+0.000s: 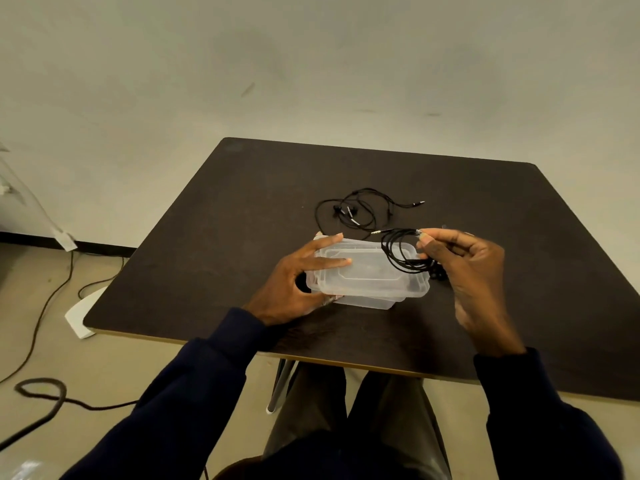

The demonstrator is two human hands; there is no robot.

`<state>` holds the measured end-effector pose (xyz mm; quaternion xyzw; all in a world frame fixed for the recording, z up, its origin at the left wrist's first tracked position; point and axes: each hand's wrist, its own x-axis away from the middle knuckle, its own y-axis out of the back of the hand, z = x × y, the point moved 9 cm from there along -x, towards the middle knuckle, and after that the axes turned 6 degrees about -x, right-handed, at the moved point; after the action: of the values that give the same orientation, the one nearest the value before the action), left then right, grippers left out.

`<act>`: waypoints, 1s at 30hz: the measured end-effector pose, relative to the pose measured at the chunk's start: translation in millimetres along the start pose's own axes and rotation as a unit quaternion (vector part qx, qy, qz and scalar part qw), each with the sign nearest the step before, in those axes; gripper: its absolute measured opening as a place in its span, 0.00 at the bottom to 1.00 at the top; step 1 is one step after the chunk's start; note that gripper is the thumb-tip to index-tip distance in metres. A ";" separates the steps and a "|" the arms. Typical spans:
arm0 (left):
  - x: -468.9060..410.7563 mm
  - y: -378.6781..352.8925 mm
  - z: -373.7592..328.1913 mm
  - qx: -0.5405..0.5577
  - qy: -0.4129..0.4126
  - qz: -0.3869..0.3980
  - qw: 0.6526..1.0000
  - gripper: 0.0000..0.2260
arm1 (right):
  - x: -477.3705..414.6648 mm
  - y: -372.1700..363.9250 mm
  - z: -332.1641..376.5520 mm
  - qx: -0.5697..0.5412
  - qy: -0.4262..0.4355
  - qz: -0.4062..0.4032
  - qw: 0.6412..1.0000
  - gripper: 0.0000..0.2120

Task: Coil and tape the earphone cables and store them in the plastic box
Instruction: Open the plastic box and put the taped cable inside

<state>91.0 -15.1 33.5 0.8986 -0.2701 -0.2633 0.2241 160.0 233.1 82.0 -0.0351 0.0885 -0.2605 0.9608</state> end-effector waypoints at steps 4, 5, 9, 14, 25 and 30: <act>0.0 5.9 6.0 0.017 0.011 -0.016 1.000 0.21 | -2.4 1.3 11.2 -0.014 0.032 -0.006 0.999 0.06; -1.1 8.8 6.2 0.019 0.010 -0.027 0.999 0.20 | -3.6 1.7 15.2 -0.022 0.045 -0.012 0.999 0.07; -10.0 24.4 0.7 -0.005 -0.018 -0.071 0.997 0.17 | -11.0 3.8 29.8 -0.053 0.086 -0.045 0.994 0.12; -4.9 62.1 -0.1 -0.059 -0.081 -0.152 0.983 0.13 | -18.5 3.5 32.9 -0.029 0.080 -0.053 0.995 0.09; 22.1 93.7 44.0 -0.119 -0.015 -0.291 0.949 0.14 | 6.6 -96.4 -23.6 0.248 0.028 0.089 0.964 0.01; 22.4 91.1 43.5 -0.103 -0.023 -0.285 0.953 0.14 | 2.4 -117.2 -37.3 0.322 -0.005 0.159 0.933 0.03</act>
<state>47.7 -108.6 42.1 0.9039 0.0209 -0.3632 0.2250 97.1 130.0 58.4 0.2898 -0.0009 -0.1183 0.9498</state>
